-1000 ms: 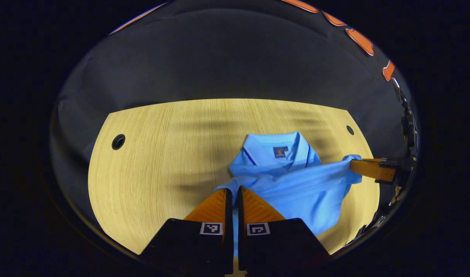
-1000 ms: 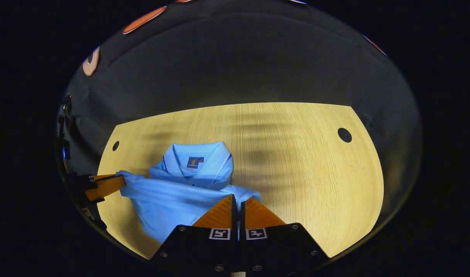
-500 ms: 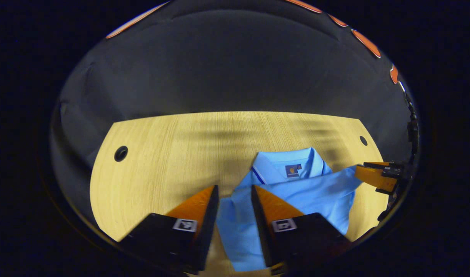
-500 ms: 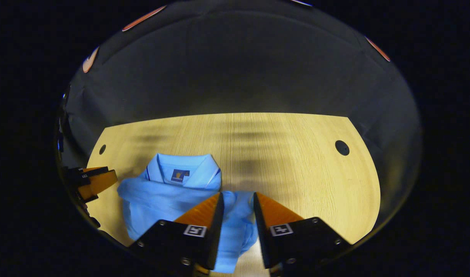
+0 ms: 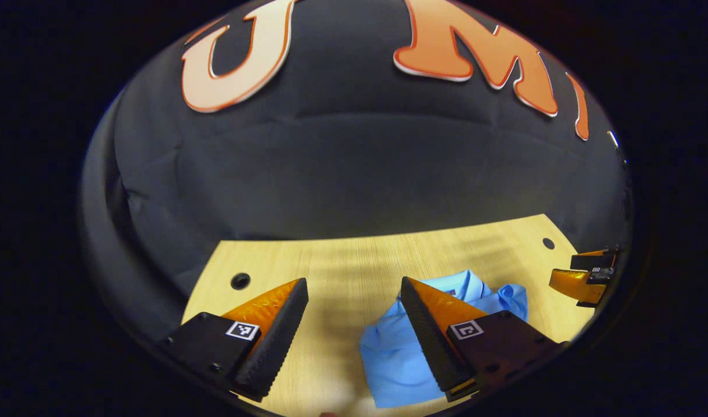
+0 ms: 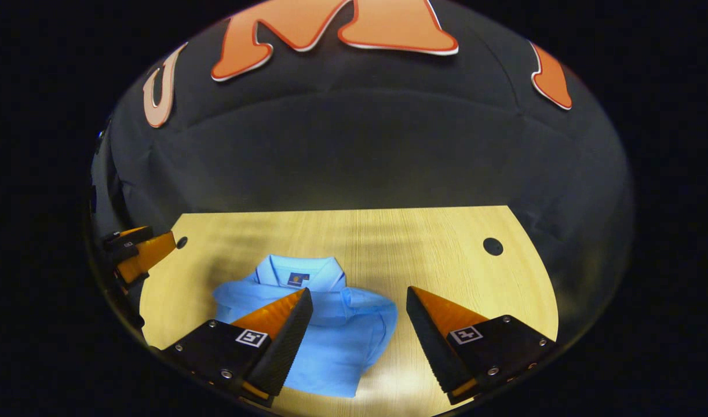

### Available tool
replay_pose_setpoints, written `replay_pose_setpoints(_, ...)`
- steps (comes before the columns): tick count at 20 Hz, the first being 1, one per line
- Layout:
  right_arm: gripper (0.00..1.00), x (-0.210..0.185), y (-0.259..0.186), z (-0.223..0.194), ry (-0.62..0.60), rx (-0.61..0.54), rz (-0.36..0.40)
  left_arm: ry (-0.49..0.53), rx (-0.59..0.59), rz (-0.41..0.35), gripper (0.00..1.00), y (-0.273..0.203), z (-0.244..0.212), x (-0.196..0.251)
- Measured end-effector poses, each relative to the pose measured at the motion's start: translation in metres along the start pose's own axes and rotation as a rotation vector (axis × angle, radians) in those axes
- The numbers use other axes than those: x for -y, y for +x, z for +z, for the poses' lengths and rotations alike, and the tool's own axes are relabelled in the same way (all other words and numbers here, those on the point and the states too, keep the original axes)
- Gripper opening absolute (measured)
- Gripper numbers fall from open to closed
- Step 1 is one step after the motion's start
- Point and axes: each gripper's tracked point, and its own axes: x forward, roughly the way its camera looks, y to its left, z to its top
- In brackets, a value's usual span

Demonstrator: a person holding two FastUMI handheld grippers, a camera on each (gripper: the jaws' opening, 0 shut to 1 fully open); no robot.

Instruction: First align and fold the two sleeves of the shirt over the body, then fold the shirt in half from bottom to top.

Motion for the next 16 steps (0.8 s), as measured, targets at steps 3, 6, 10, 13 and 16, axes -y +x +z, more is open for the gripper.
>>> replay_pose_setpoints(3, 0.98, -0.005, -0.033, 0.015, 0.002, 0.069, 0.021, -0.02, 0.074, -0.009, 1.0, -0.044, 0.021, 0.004)
replay_pose_setpoints(6, 0.98, -0.009, -0.069, 0.02, -0.015, 0.137, 0.027, -0.048, 0.143, -0.032, 1.0, -0.09, 0.041, 0.009)
replay_pose_setpoints(10, 0.98, -0.008, -0.11, 0.016, -0.013, 0.189, 0.037, -0.055, 0.218, -0.032, 1.0, -0.133, 0.053, 0.012)
replay_pose_setpoints(13, 0.98, -0.001, -0.137, 0.013, -0.002, 0.224, 0.038, -0.03, 0.269, 0.002, 1.0, -0.163, 0.053, 0.01)
replay_pose_setpoints(16, 0.98, 0.007, -0.159, 0.011, 0.006, 0.265, 0.04, -0.02, 0.289, 0.027, 1.0, -0.185, 0.045, 0.016)
